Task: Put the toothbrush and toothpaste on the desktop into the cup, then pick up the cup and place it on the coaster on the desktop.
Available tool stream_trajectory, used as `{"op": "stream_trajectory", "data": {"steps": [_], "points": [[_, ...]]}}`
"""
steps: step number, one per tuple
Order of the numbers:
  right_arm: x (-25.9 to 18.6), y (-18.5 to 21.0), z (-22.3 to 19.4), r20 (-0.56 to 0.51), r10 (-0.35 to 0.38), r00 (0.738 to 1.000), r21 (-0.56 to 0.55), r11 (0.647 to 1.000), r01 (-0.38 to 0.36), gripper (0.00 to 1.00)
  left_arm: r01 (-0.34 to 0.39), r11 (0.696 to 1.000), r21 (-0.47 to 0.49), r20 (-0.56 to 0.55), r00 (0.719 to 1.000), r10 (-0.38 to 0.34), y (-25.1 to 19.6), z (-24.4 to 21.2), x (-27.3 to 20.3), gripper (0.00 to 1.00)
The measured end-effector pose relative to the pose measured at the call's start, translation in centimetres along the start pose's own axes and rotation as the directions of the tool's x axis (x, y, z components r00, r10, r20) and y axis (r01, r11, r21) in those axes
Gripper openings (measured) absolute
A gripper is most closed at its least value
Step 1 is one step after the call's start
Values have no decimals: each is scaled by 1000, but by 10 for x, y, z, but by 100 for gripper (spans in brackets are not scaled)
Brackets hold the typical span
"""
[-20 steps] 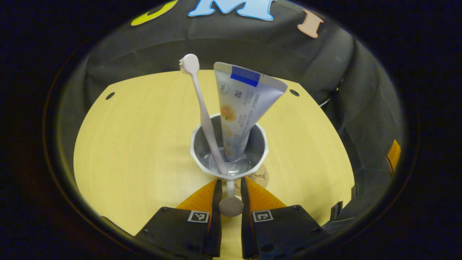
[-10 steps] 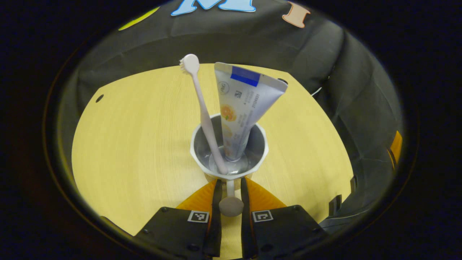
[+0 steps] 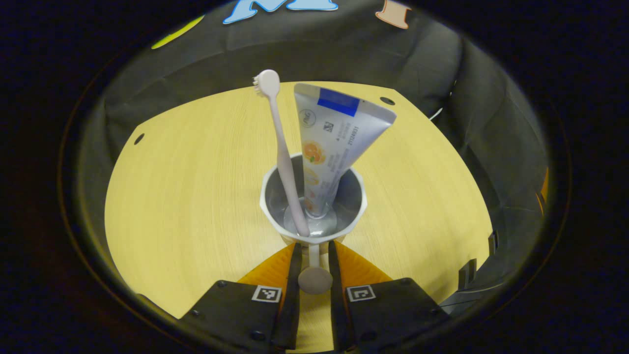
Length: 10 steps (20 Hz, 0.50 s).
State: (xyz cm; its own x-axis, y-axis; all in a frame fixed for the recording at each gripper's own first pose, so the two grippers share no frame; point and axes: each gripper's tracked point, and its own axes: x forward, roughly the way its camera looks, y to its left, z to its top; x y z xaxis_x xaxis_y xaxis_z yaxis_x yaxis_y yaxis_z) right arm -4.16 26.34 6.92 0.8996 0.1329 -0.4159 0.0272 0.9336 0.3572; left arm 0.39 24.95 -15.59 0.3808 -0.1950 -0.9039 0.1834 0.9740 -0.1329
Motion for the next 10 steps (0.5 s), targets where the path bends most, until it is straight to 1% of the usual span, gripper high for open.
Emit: {"op": "stream_trajectory", "data": {"steps": [1, 3, 4, 5, 7, 8, 9, 10], "points": [[0, 0, 2, 2, 5, 1000, -3, 1000, -5, 87, 3, 1000, -7, 5, 1000, -2, -1, 1, -1, 38], [-1, -1, 5, 7, 13, 1000, -12, 1000, -13, 87, 7, 1000, -23, 26, 1000, -7, -4, 3, -4, 34], [-1, -2, 7, 10, 19, 1000, -19, 1000, -18, 87, 20, 999, -28, 41, 999, -18, -8, 5, -8, 51], [0, -2, 9, 13, 23, 1000, -28, 999, -23, 87, 15, 999, -33, 64, 998, -13, -10, 7, -13, 53], [0, -4, 15, 22, 36, 999, -47, 998, -35, 87, 19, 999, -41, 115, 993, -14, -16, 11, -22, 65], [-1, -5, 17, 28, 44, 999, -58, 997, -42, 87, 5, 999, -47, 151, 988, 2, -15, 15, -29, 70], [-2, -4, 21, 35, 57, 998, -72, 996, -54, 87, -8, 999, -50, 192, 981, 17, -13, 19, -38, 77], [-4, -5, 24, 44, 69, 997, -86, 994, -65, 87, -18, 998, -59, 236, 971, 31, -11, 23, -48, 77]]}}
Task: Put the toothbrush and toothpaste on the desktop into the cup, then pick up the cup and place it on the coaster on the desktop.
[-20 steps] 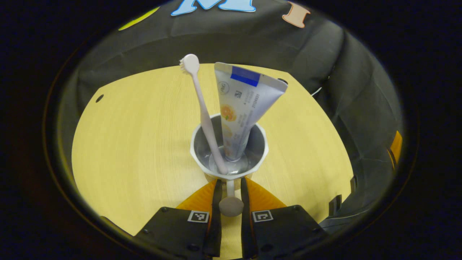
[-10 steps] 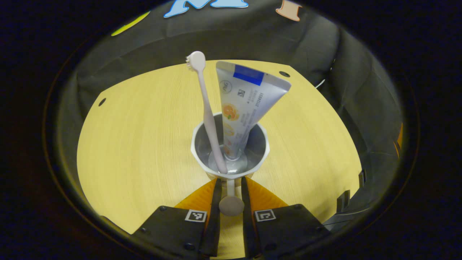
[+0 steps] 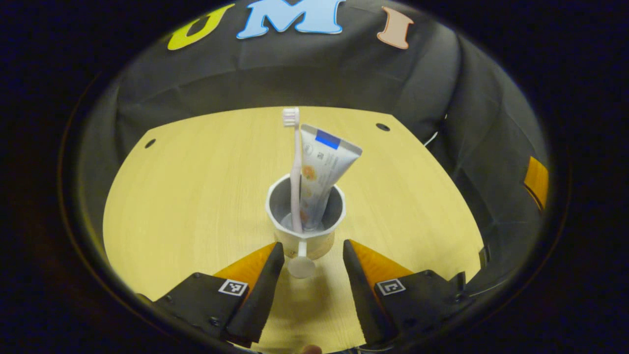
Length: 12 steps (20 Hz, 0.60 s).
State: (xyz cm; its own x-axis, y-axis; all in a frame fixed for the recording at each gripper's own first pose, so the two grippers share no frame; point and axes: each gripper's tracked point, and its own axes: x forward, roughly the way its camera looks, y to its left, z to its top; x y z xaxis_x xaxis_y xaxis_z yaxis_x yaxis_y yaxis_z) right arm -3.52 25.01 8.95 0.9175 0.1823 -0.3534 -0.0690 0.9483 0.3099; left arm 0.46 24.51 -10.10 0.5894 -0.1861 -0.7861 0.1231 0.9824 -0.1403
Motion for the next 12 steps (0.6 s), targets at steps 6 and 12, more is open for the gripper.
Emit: {"op": "stream_trajectory", "data": {"steps": [6, 12], "points": [[-6, 6, 22, 67, 70, 995, -85, 994, -64, 87, -45, 995, -89, 296, 953, 70, 4, 49, -71, 93], [-15, 16, 41, 135, 93, 986, -142, 987, -74, 87, -93, 992, -81, 586, 801, 123, 14, 98, -156, 93]]}}
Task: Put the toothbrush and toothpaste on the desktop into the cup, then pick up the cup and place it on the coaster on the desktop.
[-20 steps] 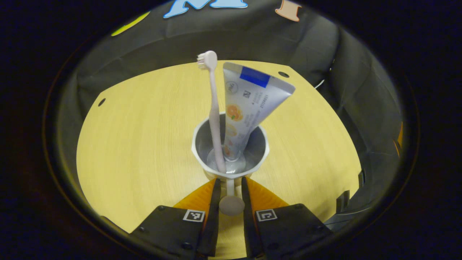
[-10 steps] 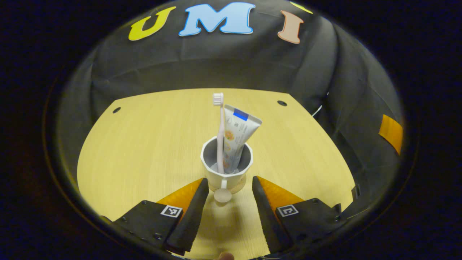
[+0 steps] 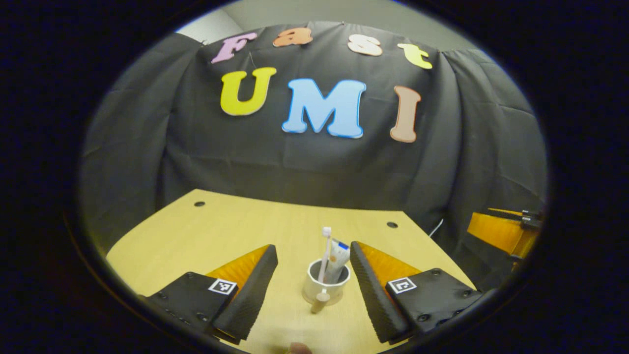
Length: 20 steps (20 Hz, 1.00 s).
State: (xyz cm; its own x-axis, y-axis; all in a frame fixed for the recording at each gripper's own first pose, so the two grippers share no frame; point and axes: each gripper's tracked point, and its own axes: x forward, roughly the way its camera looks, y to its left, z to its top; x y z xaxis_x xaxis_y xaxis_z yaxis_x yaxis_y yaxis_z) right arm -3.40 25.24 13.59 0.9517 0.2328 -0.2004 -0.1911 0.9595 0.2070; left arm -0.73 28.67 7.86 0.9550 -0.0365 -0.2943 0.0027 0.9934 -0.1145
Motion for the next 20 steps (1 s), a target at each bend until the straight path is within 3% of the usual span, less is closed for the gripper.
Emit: {"op": "stream_trajectory", "data": {"steps": [4, 8, 20], "points": [[-5, 8, 13, 64, -15, 998, -31, 999, 17, 87, -16, 999, 41, 106, 994, 12, 2, 49, -12, 96], [-5, 13, 16, 77, -33, 996, -40, 999, 37, 87, 24, 997, 71, 165, 986, -35, -3, 67, -18, 96], [-6, 18, 16, 92, -107, 990, -27, 994, 110, 87, 119, 988, 97, 189, 973, -136, 0, 69, -2, 93]]}}
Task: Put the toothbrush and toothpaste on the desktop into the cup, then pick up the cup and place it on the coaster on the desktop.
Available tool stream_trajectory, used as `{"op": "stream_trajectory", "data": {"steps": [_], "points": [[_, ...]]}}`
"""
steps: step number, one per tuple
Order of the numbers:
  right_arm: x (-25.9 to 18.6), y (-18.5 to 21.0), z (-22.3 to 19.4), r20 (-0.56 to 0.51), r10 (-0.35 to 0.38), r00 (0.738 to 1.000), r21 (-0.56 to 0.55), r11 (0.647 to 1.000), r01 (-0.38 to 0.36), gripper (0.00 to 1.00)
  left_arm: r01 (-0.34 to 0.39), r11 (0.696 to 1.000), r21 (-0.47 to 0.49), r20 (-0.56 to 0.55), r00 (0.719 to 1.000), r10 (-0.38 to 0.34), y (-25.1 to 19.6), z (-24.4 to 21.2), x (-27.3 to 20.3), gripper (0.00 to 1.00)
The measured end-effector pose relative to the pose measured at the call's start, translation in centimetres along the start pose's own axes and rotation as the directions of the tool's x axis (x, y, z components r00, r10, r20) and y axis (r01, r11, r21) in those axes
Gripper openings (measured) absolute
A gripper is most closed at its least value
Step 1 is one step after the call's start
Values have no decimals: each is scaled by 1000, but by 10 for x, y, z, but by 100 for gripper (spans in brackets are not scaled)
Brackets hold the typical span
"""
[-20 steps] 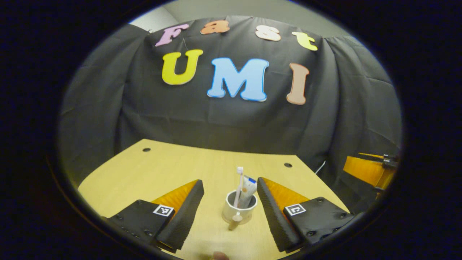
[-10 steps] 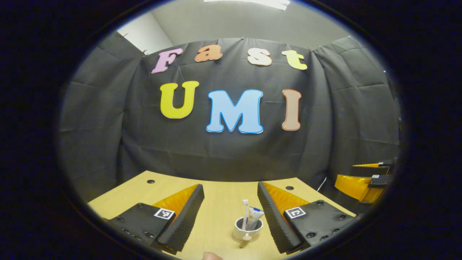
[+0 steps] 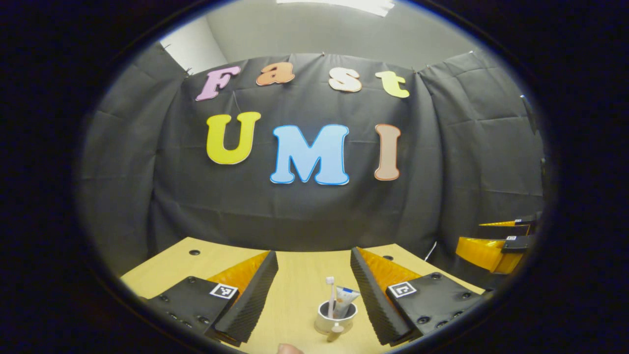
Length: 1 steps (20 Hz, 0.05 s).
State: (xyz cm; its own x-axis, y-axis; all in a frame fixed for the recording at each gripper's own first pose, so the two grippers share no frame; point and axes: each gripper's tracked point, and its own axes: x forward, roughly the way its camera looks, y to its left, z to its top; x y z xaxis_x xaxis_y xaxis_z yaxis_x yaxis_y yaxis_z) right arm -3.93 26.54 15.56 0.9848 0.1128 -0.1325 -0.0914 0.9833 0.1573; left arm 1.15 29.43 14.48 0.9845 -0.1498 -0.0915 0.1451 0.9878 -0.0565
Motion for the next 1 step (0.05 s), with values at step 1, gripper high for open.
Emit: {"op": "stream_trajectory", "data": {"steps": [1], "points": [[-1, 1, 0, -3, -3, 1000, -2, 1000, 3, 87, 5, 1000, 4, 3, 1000, -5, 0, 0, -1, 93]]}}
